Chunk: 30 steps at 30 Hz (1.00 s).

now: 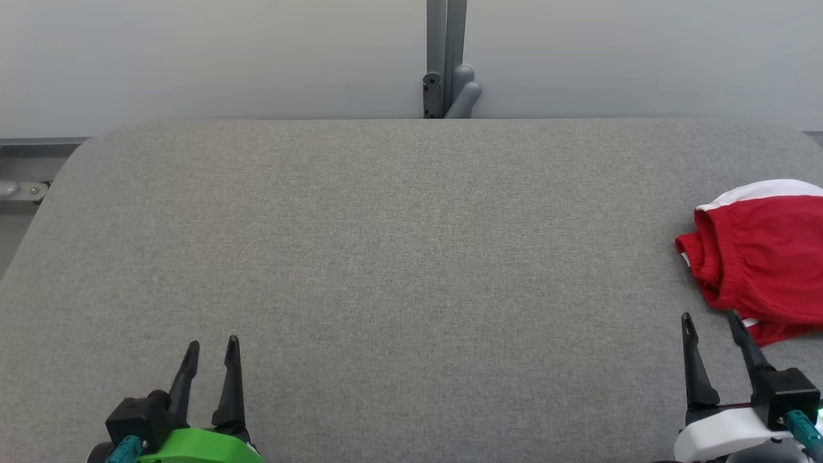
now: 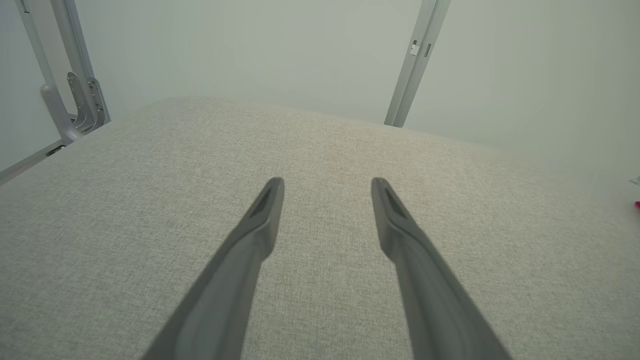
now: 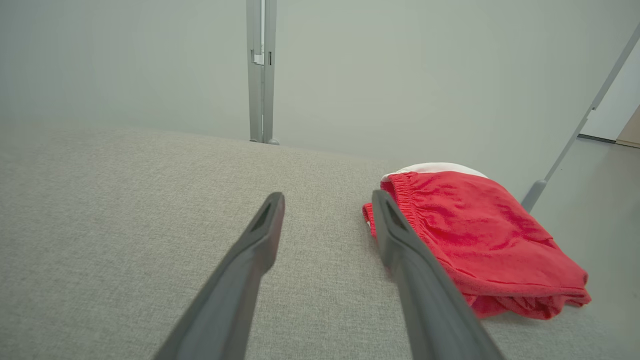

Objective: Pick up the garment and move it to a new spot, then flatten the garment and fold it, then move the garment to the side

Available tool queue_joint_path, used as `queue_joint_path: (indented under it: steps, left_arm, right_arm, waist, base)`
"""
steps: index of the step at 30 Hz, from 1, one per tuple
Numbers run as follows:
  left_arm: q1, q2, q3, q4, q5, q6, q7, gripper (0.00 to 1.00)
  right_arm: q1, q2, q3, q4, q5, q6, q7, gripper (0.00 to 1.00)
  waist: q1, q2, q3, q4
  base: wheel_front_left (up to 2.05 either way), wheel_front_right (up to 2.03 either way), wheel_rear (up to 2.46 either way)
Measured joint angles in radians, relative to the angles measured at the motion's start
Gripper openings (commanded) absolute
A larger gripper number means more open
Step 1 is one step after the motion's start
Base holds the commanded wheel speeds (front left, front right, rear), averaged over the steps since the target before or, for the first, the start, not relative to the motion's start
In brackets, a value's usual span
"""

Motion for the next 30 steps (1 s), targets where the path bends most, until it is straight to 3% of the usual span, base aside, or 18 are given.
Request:
queue_joint_path:
  steps: [7, 30]
  left_arm:
    - [0.017, -0.009, -0.005, 0.049, -0.027, 0.000, 0.010, 0.00]
    - [-0.003, -0.016, 0.032, 0.026, -0.398, 0.000, 0.114, 0.00]
  right_arm:
    - [0.012, 0.016, -0.003, 0.066, 0.027, 0.000, 0.019, 0.00]
    - [-0.031, 0.013, 0.014, 0.088, 0.509, 0.000, 0.119, 0.00]
  waist:
    - [0.0000, 0.0000, 0.000, -0.001]
    - [0.0000, 0.0000, 0.000, -0.020]
  base:
    - [0.00, 0.00, 0.00]
    - [0.00, 0.00, 0.00]
